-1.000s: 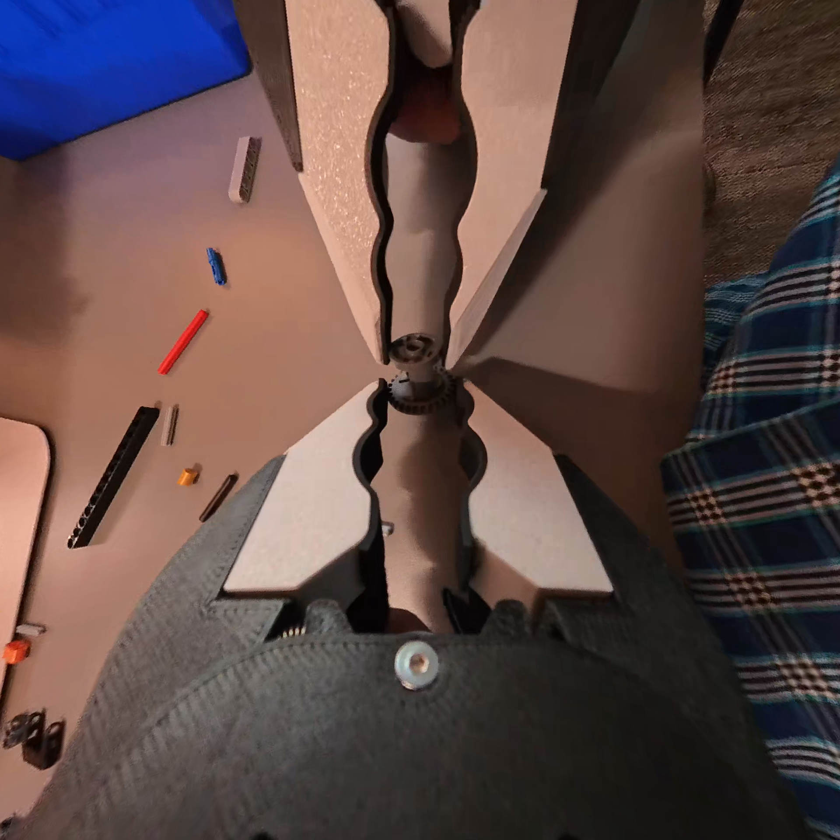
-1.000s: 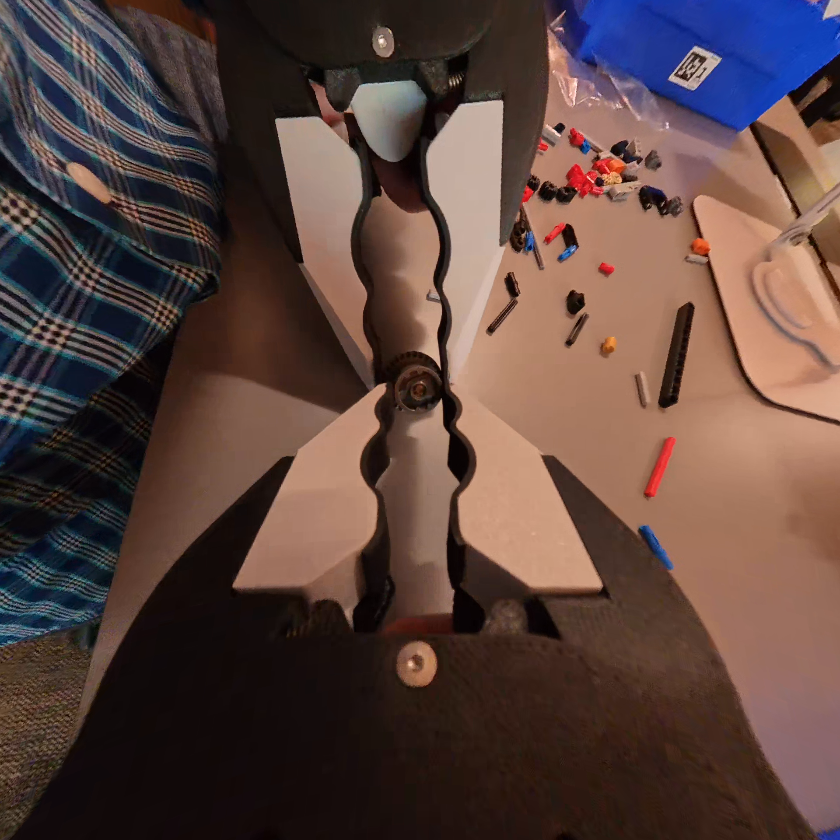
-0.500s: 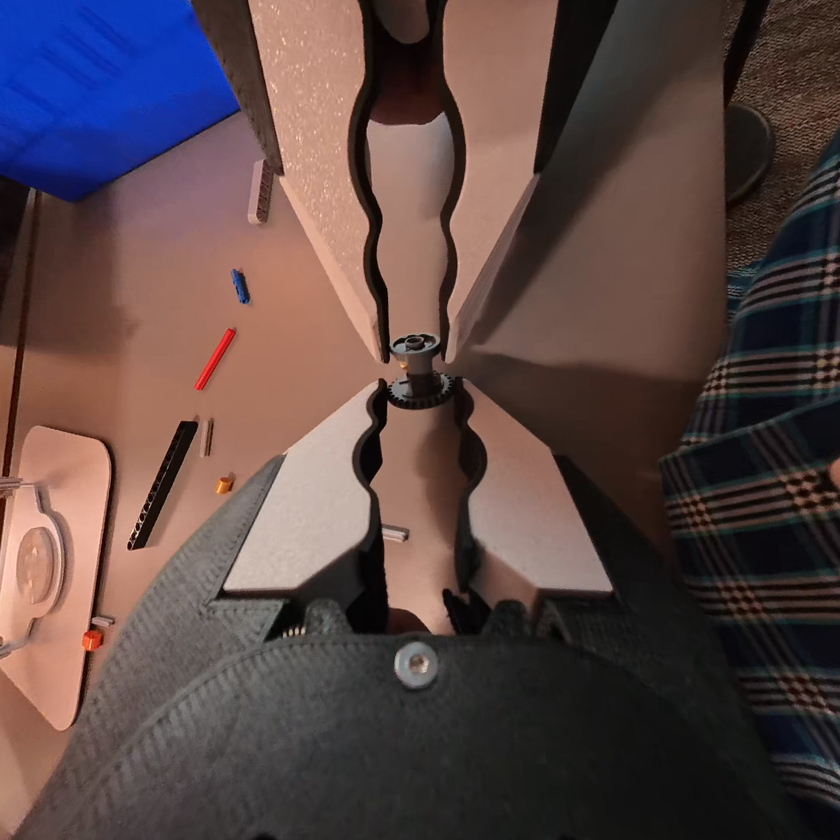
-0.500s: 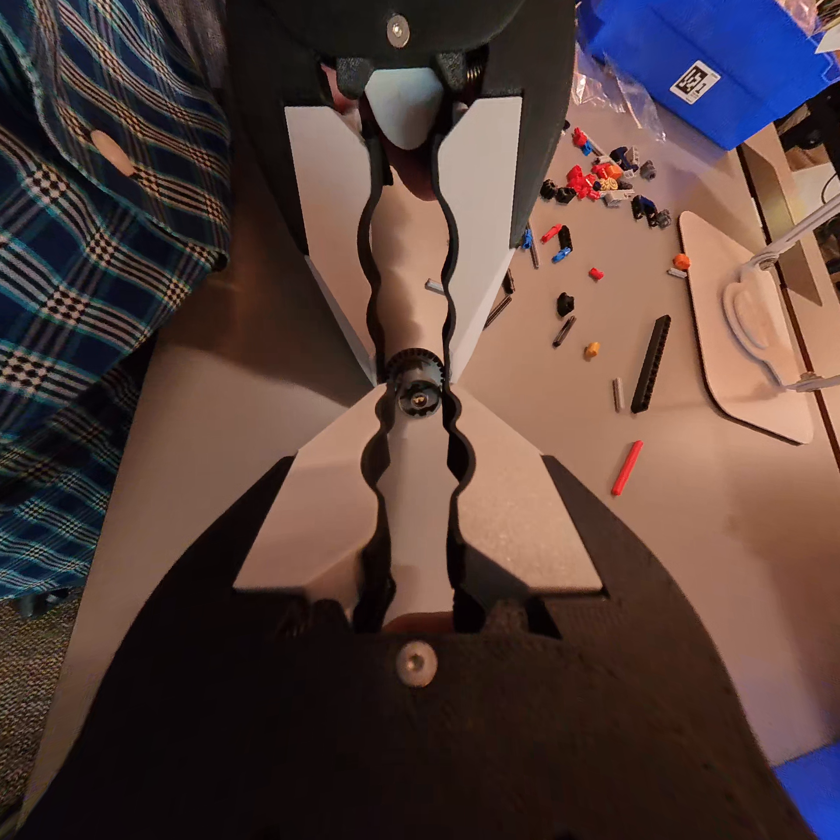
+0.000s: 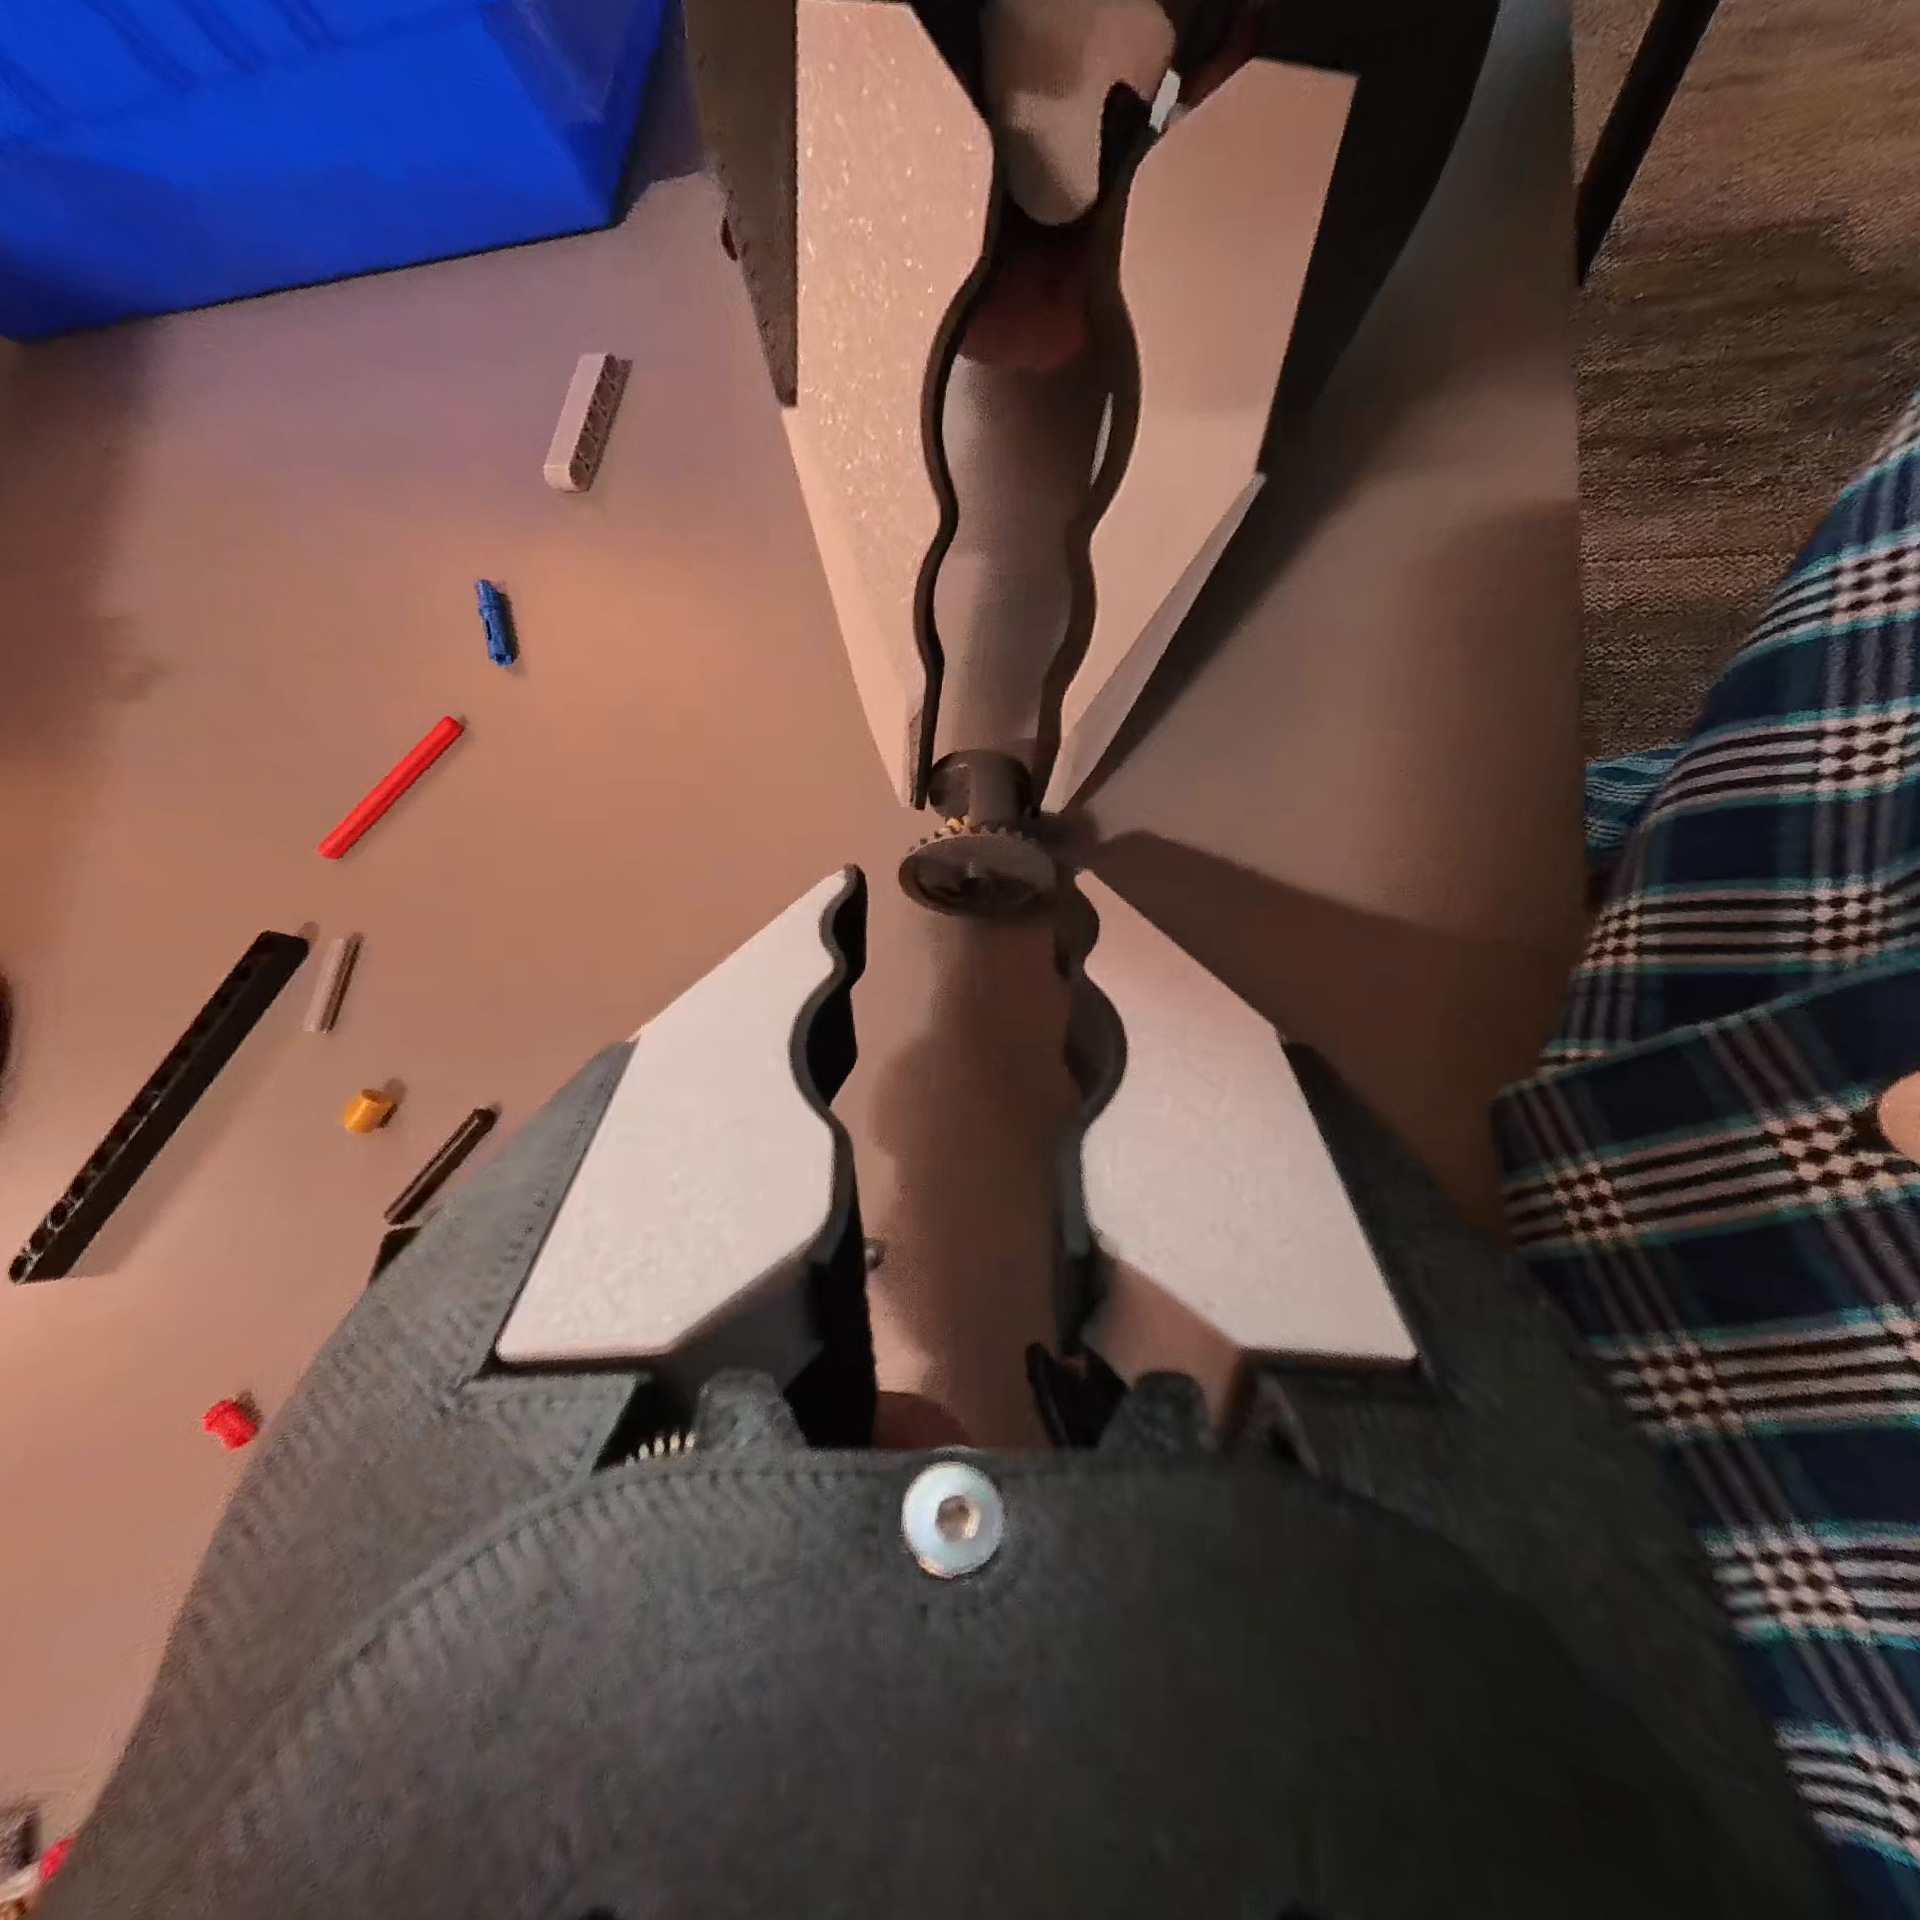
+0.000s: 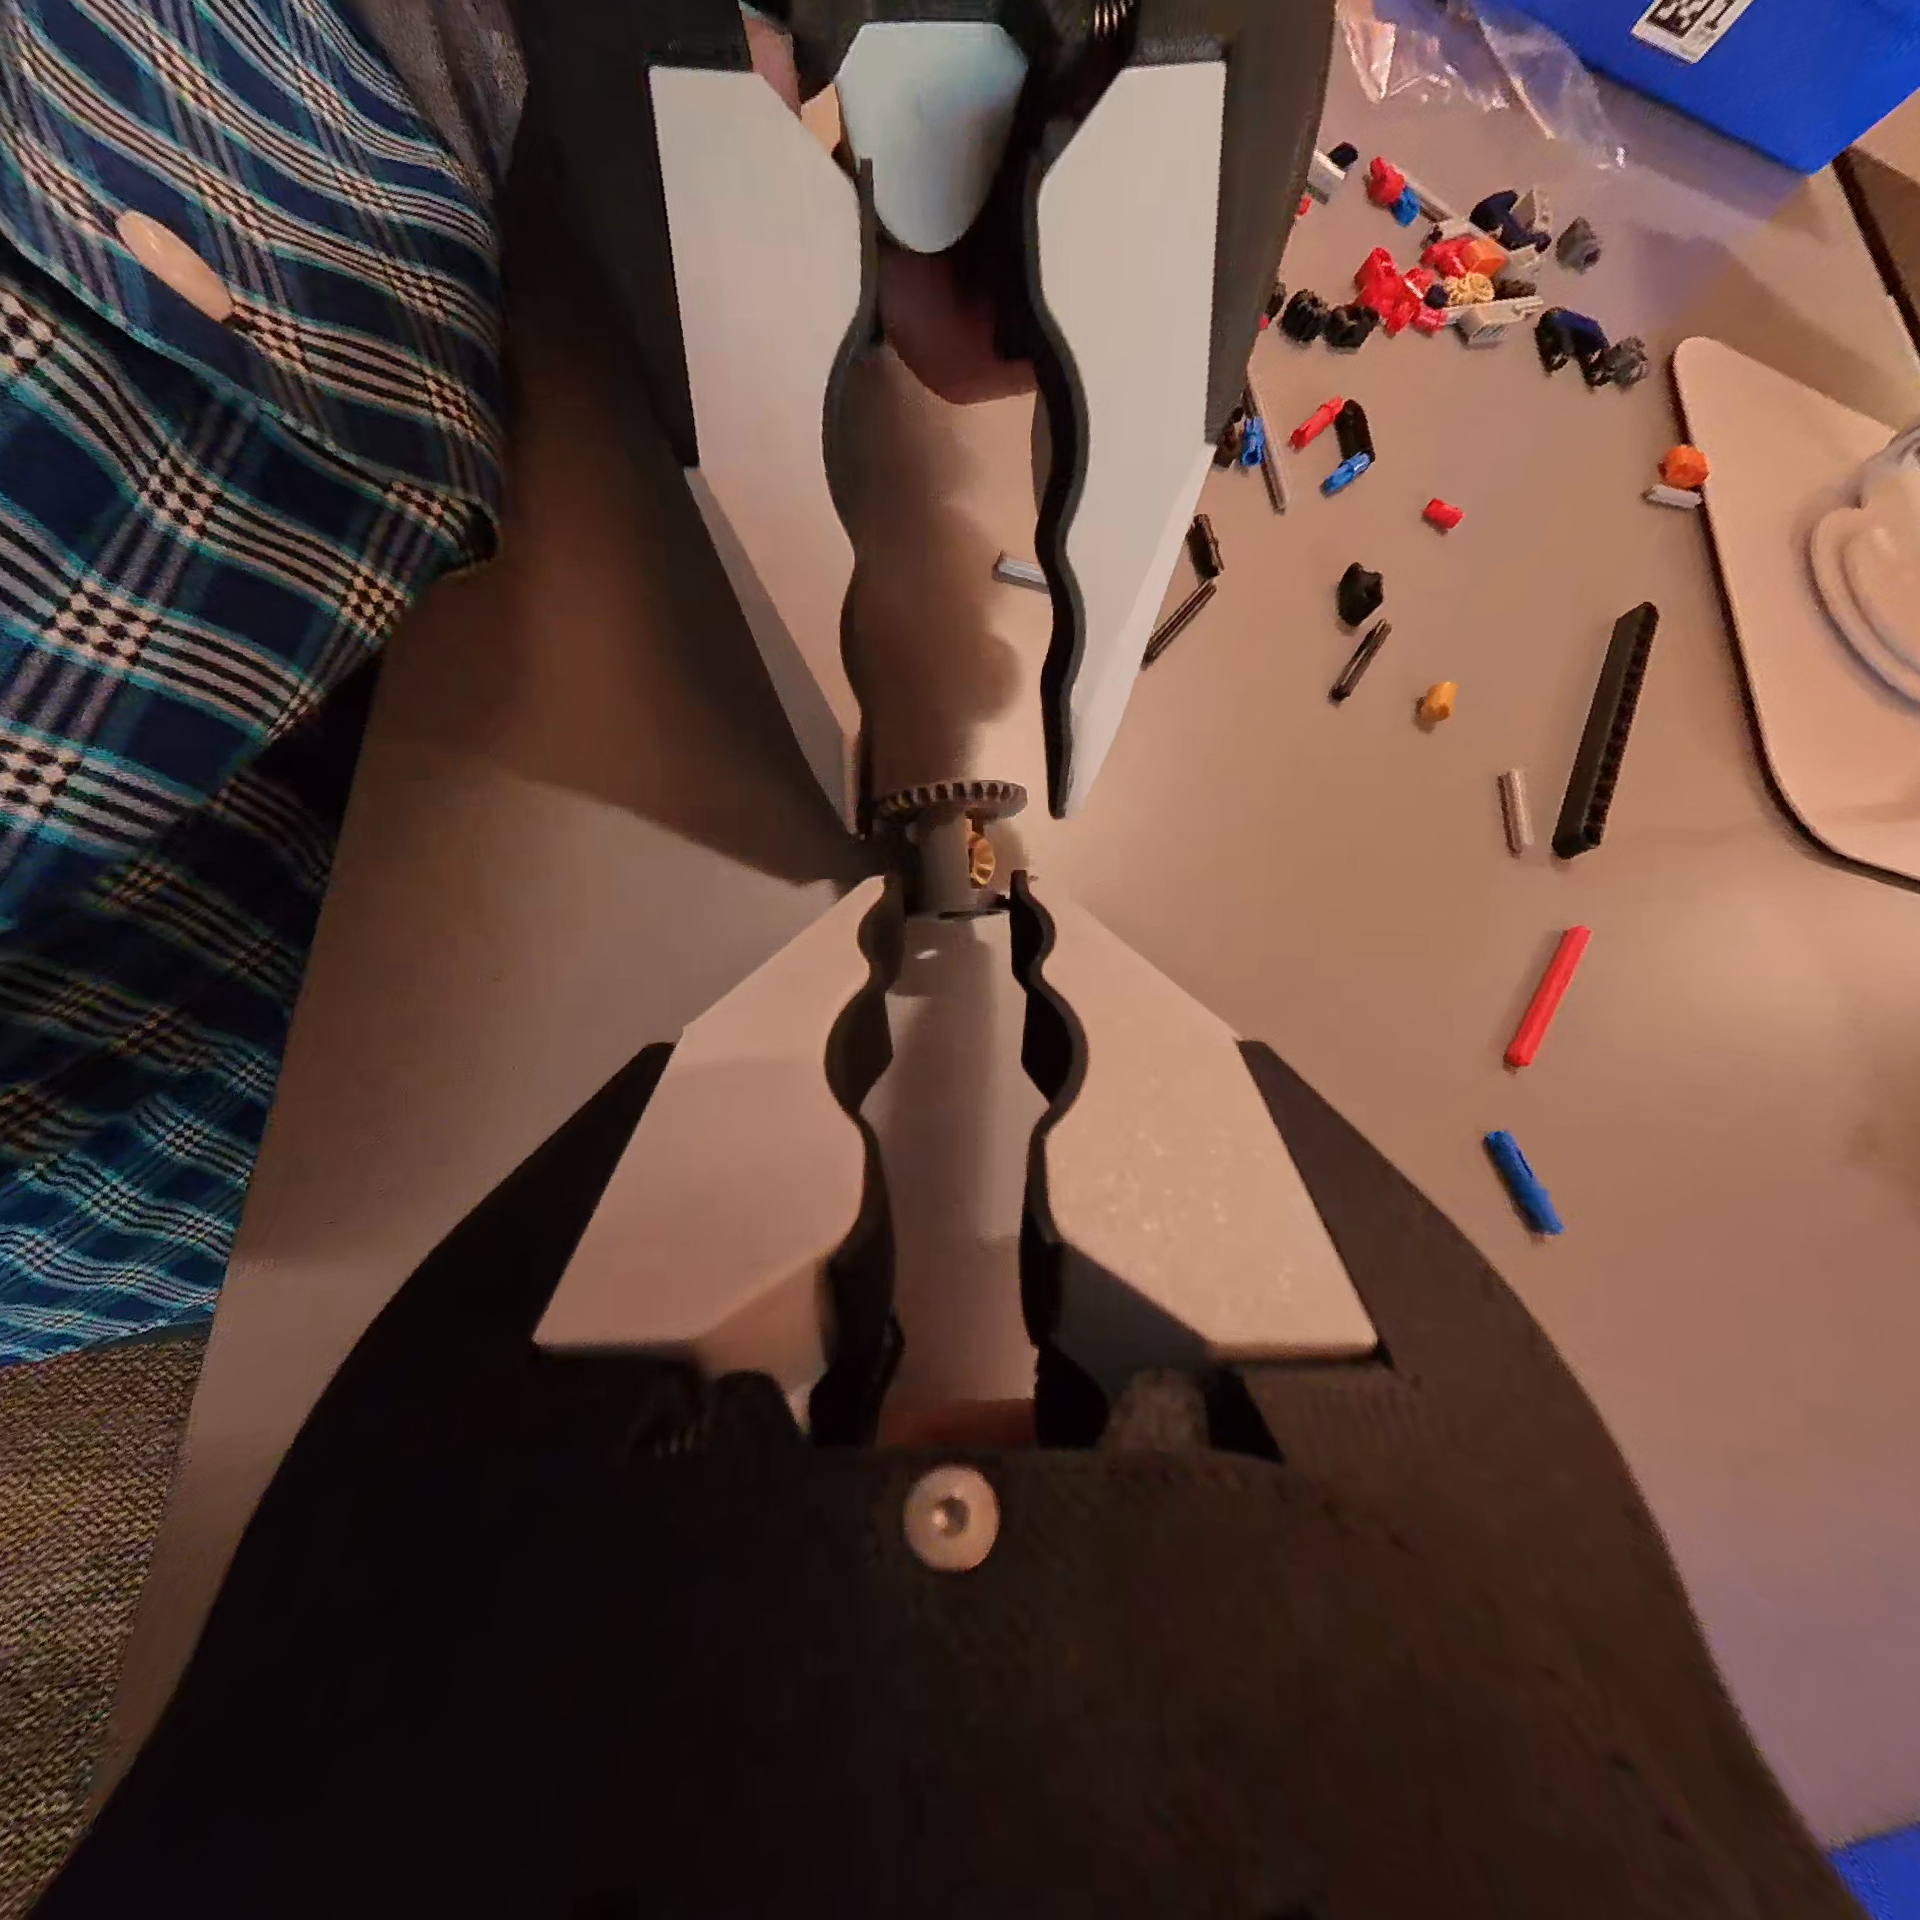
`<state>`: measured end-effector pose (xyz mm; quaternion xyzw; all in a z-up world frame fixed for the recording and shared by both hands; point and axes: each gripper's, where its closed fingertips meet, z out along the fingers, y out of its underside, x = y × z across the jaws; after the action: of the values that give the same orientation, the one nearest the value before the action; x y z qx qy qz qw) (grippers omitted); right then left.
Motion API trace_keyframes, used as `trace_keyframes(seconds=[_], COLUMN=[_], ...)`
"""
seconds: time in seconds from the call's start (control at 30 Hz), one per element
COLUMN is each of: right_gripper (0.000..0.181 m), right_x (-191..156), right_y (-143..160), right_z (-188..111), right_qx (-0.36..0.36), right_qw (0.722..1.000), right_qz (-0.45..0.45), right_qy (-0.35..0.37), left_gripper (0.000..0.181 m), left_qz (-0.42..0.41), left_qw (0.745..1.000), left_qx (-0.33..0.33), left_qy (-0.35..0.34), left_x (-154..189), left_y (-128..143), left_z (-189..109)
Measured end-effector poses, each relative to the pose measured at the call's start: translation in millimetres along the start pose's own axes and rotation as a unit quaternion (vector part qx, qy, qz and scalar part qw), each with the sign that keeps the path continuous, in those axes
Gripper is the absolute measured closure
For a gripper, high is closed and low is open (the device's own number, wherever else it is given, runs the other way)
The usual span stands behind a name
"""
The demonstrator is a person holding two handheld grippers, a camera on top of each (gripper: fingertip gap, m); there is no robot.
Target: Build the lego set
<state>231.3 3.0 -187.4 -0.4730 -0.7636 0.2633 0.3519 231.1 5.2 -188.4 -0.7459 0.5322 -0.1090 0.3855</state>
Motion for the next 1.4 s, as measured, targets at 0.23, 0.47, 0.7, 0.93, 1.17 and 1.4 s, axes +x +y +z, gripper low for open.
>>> trace_keyframes(seconds=[0.23, 0.47, 0.7, 0.93, 1.17, 1.4], right_gripper=[0.164, 0.163, 0.164, 0.164, 0.156, 0.165], right_x=[0.9, 1.7, 1.6, 1.8, 5.2, 6.6], right_y=[-0.2, 2.2, 4.4, 5.0, 5.0, 0.1], right_z=[0.8, 2.3, 3.7, 4.1, 2.1, 0.8], right_qx=[0.0, -0.008, -0.018, -0.017, -0.011, 0.006], right_qw=[1.0, 1.0, 1.0, 0.999, 0.999, 0.999], right_qz=[0.007, 0.017, 0.023, 0.033, 0.039, 0.034], right_qy=[-0.007, -0.009, -0.008, -0.014, -0.004, 0.009], left_gripper=[0.15, 0.153, 0.153, 0.153, 0.153, 0.153], left_qz=[-0.032, -0.039, -0.031, -0.026, -0.025, -0.03], left_qw=[0.999, 0.999, 0.999, 0.999, 0.999, 0.999], left_qx=[0.017, 0.028, 0.024, 0.018, 0.012, 0.013], left_qy=[0.013, 0.011, 0.015, 0.024, 0.022, 0.024], left_x=[0.8, -0.7, -1.3, -1.8, -2.4, -3.0], left_y=[-0.5, -6.9, -12.1, -16.0, -14.3, -14.3], left_z=[0.3, -0.8, 0.5, 2.7, 3.2, 3.5])
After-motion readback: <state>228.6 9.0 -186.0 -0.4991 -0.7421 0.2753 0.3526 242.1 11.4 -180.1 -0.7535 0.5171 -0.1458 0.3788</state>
